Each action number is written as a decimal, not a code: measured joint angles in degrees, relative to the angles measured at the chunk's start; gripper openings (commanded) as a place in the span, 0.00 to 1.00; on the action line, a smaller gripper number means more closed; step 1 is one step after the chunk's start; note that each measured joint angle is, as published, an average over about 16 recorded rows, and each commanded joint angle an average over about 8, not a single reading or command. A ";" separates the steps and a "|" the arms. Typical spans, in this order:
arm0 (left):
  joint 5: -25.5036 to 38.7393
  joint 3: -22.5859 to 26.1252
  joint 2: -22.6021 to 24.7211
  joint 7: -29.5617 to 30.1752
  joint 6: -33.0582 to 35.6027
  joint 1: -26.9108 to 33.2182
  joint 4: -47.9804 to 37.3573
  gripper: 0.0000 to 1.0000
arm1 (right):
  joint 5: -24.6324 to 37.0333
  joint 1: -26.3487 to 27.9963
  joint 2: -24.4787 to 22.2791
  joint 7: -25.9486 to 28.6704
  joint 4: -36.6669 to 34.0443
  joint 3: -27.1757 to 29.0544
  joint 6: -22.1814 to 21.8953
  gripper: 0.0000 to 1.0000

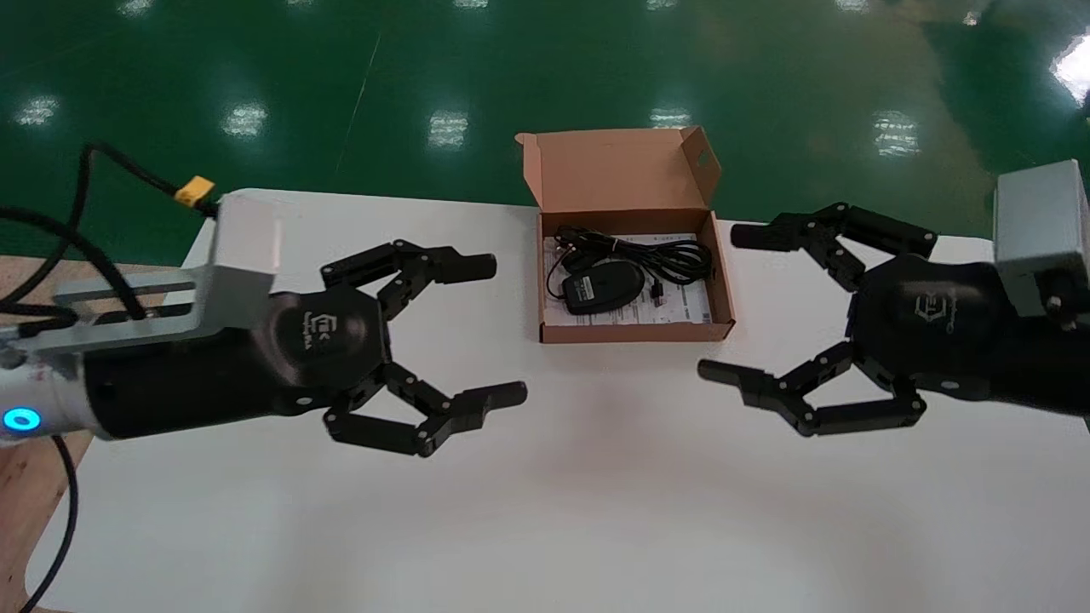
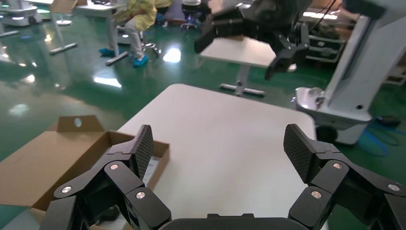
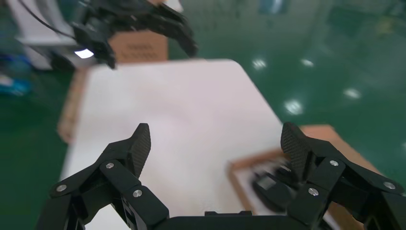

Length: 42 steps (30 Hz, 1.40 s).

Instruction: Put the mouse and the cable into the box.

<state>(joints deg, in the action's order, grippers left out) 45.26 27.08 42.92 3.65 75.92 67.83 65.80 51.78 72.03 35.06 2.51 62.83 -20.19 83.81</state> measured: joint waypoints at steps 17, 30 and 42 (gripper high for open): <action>-3.81 -12.20 -8.68 7.52 10.77 -6.92 8.57 1.00 | -10.90 -11.56 -0.03 8.50 11.84 4.45 1.98 1.00; -3.72 -11.80 -8.42 7.37 10.43 -6.72 8.29 1.00 | -10.56 -11.11 -0.04 8.39 11.37 4.36 1.95 1.00; -3.50 -11.27 -8.05 7.15 9.94 -6.40 7.92 1.00 | -10.16 -10.73 -0.05 8.30 10.96 4.25 1.92 1.00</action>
<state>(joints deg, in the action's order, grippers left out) 41.76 15.81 34.87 10.81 85.86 61.43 73.72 41.62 61.30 35.02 10.81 73.79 -15.94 85.73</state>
